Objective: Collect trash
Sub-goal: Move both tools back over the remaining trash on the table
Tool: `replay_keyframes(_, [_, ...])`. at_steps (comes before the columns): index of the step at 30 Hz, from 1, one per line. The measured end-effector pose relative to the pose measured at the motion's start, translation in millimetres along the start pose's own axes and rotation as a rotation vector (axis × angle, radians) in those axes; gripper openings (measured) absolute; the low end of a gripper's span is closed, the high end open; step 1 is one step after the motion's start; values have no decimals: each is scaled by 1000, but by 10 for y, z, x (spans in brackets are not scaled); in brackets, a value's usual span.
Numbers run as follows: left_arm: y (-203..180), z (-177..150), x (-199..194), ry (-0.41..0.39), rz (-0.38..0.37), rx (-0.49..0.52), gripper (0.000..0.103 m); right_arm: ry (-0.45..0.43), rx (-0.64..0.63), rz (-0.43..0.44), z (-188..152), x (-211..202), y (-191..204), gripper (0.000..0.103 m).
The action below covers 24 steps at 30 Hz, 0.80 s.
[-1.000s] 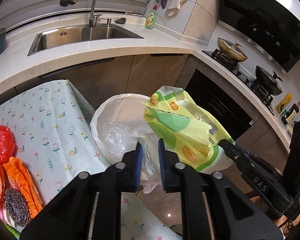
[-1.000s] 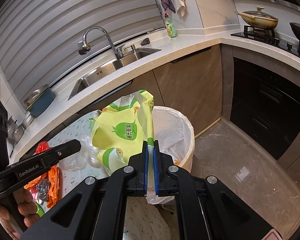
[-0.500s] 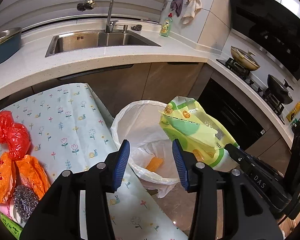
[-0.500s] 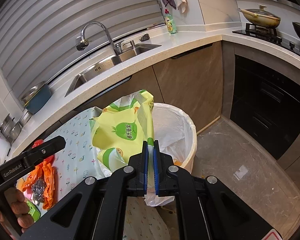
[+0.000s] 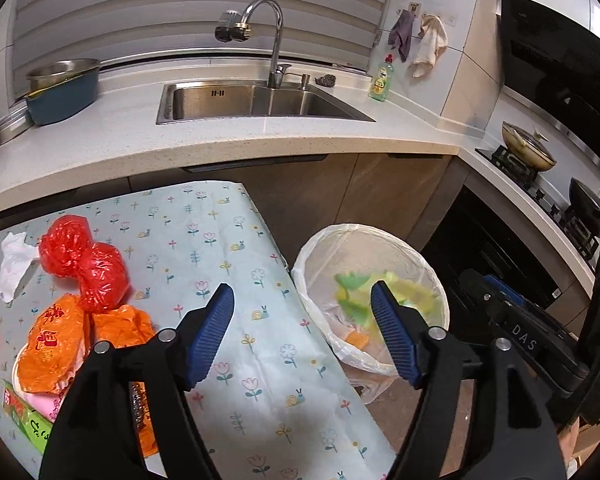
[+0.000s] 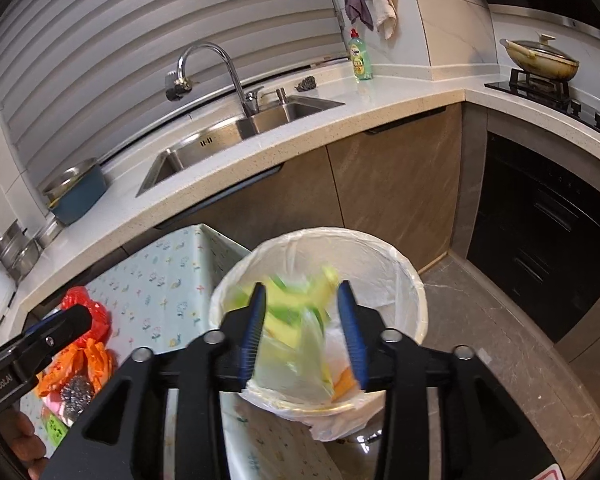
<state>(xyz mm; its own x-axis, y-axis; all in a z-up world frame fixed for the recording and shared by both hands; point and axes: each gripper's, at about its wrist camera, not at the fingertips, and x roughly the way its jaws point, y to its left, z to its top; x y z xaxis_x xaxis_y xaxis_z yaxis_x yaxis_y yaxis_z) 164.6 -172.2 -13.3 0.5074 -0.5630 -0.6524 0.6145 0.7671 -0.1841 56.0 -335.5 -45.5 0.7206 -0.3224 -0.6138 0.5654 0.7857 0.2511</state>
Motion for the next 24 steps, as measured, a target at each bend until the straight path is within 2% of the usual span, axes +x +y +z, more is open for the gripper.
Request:
replay_keyframes(5, [218, -37, -153, -14, 51, -43, 69, 4, -41, 31, -50, -90, 260, 40])
replay_keyframes(7, [314, -74, -236, -22, 76, -58, 72, 1, -50, 49, -85, -148, 358, 45])
replay_keyframes(14, [694, -207, -534, -43, 146, -115, 78, 17, -110, 119, -243, -275, 845, 48])
replay_keyframes(24, [1430, -399, -926, -54, 251, -219, 85, 55, -203, 211, -512, -375, 1600, 51])
